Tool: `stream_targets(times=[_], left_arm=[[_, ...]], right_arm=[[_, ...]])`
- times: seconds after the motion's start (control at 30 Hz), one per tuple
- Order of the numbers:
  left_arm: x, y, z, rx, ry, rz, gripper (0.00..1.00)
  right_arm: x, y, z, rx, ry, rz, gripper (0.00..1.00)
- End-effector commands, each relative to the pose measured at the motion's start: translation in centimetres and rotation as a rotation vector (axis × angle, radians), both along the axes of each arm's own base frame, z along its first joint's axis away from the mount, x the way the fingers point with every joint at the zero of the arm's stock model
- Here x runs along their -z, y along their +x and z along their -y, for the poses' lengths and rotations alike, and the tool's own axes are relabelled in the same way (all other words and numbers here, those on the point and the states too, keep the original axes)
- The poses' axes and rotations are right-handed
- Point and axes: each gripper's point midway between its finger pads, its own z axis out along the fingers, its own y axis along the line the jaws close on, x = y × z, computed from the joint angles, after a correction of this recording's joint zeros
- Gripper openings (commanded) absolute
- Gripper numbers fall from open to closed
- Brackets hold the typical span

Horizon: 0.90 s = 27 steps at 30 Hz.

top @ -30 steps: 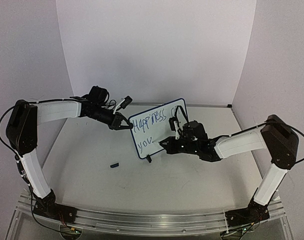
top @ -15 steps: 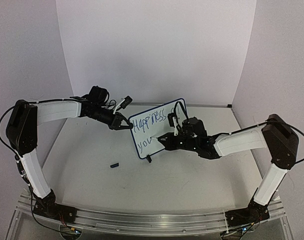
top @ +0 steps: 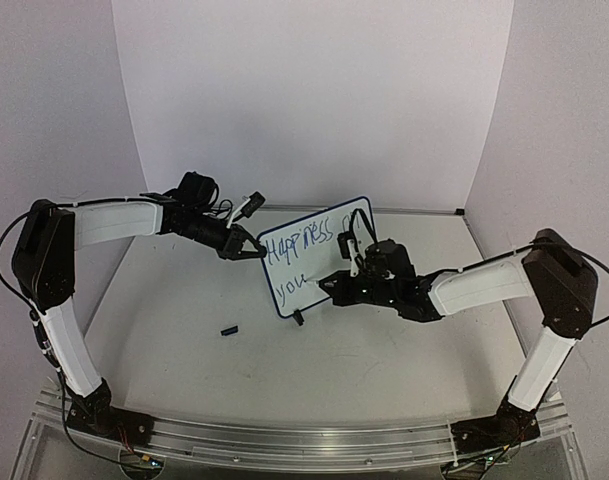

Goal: Write a sentence on the whiteboard

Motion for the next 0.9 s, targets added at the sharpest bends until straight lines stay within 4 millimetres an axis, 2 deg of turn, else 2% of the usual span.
stream_targets(times=[0.0,0.27,0.67,0.87], left_arm=[[3.1,-1.1,-0.4,0.010,0.119,-0.017,0.00],[3.0,-1.1,-0.3,0.010,0.120,-0.015,0.00],[3.0,-1.1,-0.4,0.010,0.120,-0.013,0.00],[2.9,-1.1,-0.4,0.009,0.119,-0.011,0.00]], right_arm=[[1.2,0.4,0.6,0.035,-0.018,-0.005,0.00],[1.1,0.8,0.9,0.054,-0.027,0.008,0.00],[-3.2,0.3,1.0,0.033,0.033,0.074,0.00],[-3.9,0.3,0.5,0.015,0.053,0.079,0.00]])
